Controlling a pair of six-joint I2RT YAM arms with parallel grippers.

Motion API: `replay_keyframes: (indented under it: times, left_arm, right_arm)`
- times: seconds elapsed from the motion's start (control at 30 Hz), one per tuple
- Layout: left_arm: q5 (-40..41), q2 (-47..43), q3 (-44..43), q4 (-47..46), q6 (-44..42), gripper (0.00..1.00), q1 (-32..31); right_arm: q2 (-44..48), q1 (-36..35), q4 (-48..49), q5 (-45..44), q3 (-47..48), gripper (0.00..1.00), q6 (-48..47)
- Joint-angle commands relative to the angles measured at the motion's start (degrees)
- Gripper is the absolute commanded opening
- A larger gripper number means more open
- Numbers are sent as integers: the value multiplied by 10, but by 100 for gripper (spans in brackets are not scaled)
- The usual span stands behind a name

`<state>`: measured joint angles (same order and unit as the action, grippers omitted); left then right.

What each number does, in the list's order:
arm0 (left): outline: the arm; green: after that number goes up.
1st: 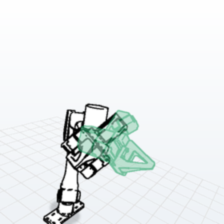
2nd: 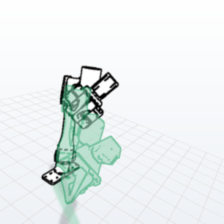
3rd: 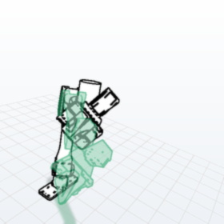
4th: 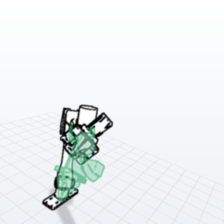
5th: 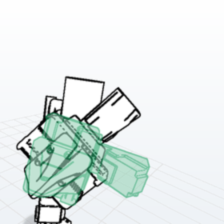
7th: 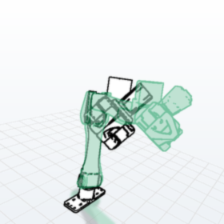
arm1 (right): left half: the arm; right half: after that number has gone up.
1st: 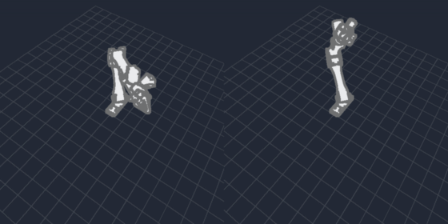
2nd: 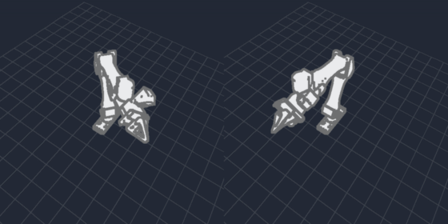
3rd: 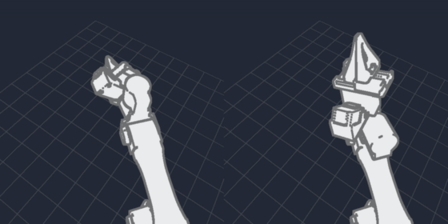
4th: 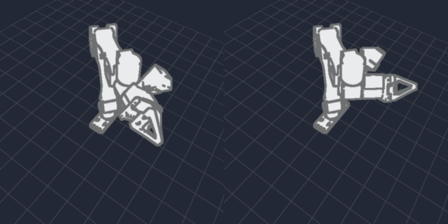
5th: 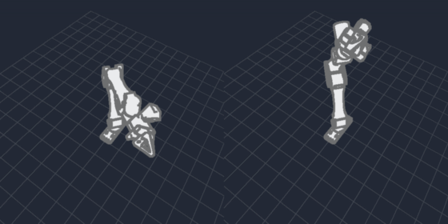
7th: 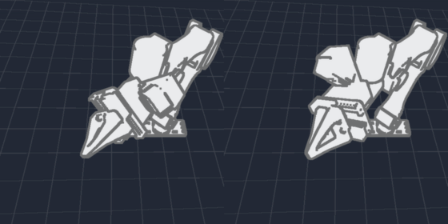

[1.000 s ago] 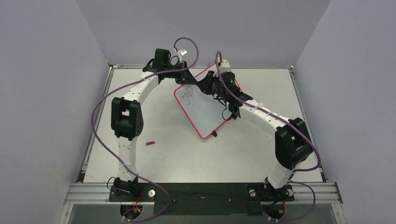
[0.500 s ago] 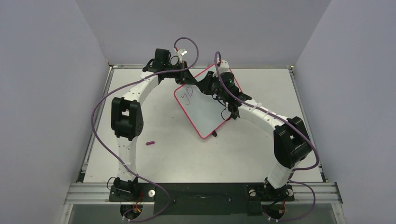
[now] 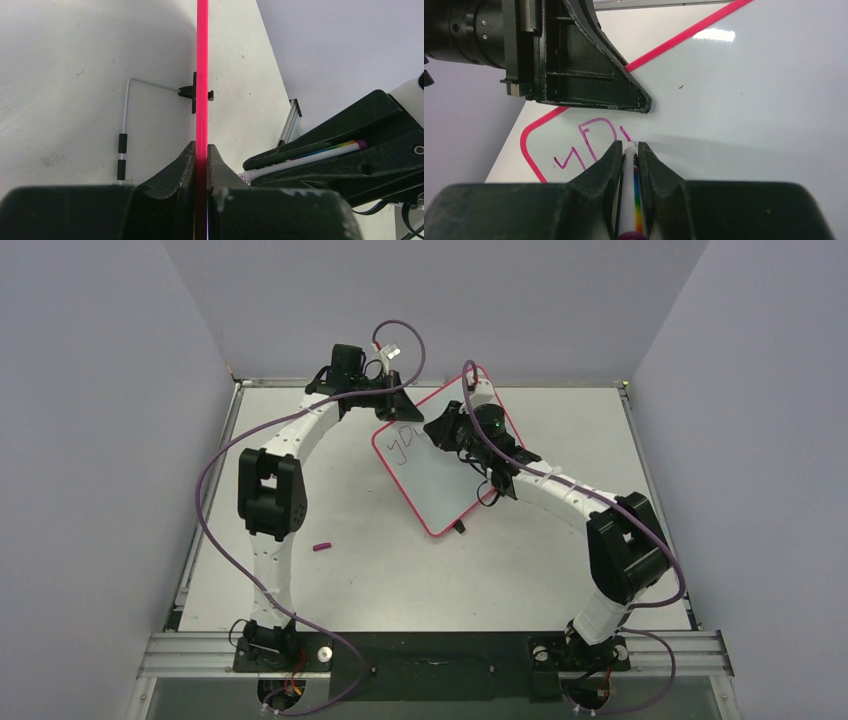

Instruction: Write a sentence on the whiteboard

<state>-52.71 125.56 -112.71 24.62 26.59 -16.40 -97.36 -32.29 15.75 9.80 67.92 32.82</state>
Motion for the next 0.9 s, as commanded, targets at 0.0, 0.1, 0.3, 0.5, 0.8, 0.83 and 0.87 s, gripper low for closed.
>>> replay_keyframes:
  times: [0.0, 0.1, 0.3, 0.5, 0.8, 0.83, 0.87]
  left_arm:
    - [-62, -47, -20, -45, 21, 0, -6]
    - [-62, -47, -19, -45, 20, 0, -7]
    - [-62, -52, -14, -48, 19, 0, -6]
    - [-62, -59, -7, -50, 19, 0, -7]
    - [-63, -70, -1, -52, 16, 0, -7]
    - [-63, -70, -1, -52, 17, 0, -7]
    - [-62, -71, -1, -52, 17, 0, -7]
  right_arm:
    - [27, -1, 1, -15, -27, 0, -5]
    - [38, -1, 3, -18, -40, 0, -4]
    - [50, 1, 0, -26, -54, 0, -7]
    - [49, 11, -2, -35, -52, 0, -5]
    - [31, 22, -18, -37, -13, 0, -8]
    - [28, 22, -19, -37, -10, 0, -9]
    - [27, 22, -21, -37, -4, 0, -9]
